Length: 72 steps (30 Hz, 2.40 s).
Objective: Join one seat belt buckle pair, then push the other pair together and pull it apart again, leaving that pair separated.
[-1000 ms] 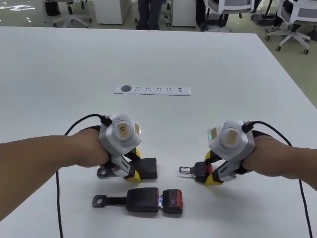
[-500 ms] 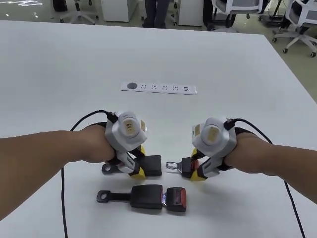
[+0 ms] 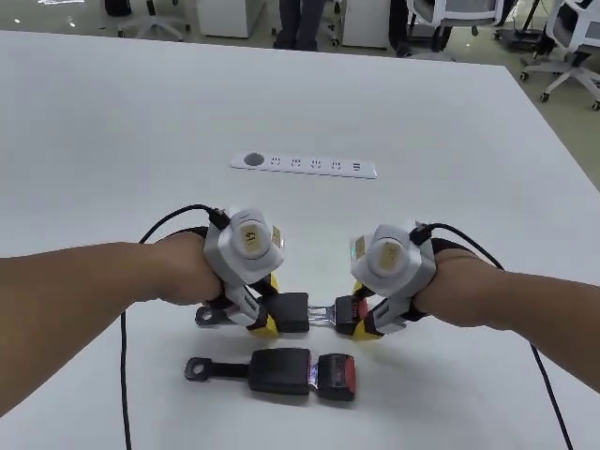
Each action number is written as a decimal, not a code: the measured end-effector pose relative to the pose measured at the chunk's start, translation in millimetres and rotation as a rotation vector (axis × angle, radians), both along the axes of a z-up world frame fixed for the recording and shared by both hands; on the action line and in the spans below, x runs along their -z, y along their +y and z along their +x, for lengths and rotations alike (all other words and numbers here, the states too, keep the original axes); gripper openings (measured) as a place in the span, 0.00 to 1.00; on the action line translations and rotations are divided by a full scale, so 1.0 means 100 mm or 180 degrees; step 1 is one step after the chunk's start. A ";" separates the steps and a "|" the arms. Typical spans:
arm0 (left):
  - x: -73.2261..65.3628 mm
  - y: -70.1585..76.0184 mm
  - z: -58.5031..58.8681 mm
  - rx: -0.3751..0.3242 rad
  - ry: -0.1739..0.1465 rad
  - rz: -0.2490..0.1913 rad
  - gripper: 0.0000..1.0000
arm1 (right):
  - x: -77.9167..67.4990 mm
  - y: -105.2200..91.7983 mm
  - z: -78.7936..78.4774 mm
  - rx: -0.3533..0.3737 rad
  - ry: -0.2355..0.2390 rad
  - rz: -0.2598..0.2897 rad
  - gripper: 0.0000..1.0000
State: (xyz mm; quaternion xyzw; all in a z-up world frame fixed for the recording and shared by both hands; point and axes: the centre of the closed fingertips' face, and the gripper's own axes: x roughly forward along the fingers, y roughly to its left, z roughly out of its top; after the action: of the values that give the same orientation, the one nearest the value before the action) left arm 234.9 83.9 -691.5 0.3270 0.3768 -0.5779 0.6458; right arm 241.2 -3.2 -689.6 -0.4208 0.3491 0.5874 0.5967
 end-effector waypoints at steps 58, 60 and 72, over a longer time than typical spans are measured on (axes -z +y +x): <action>0.03 -0.01 0.04 0.0148 -0.0012 -0.0113 0.32 | 0.03 0.32 -0.05 0.0072 0.0306 0.0317 0.30; 0.03 -0.01 0.04 0.0143 -0.0011 -0.0112 0.32 | 0.05 0.29 -0.02 0.0070 0.0302 0.0310 0.30; 0.03 0.00 0.04 0.0107 -0.0013 -0.0126 0.32 | 0.02 0.30 -0.01 0.0075 0.0278 0.0321 0.30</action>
State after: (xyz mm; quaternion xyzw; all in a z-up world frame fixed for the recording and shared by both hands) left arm 239.3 83.7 -694.2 0.3216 0.3585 -0.5954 0.6431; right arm 240.0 26.7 -692.0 -0.3600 0.3498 0.6150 0.6081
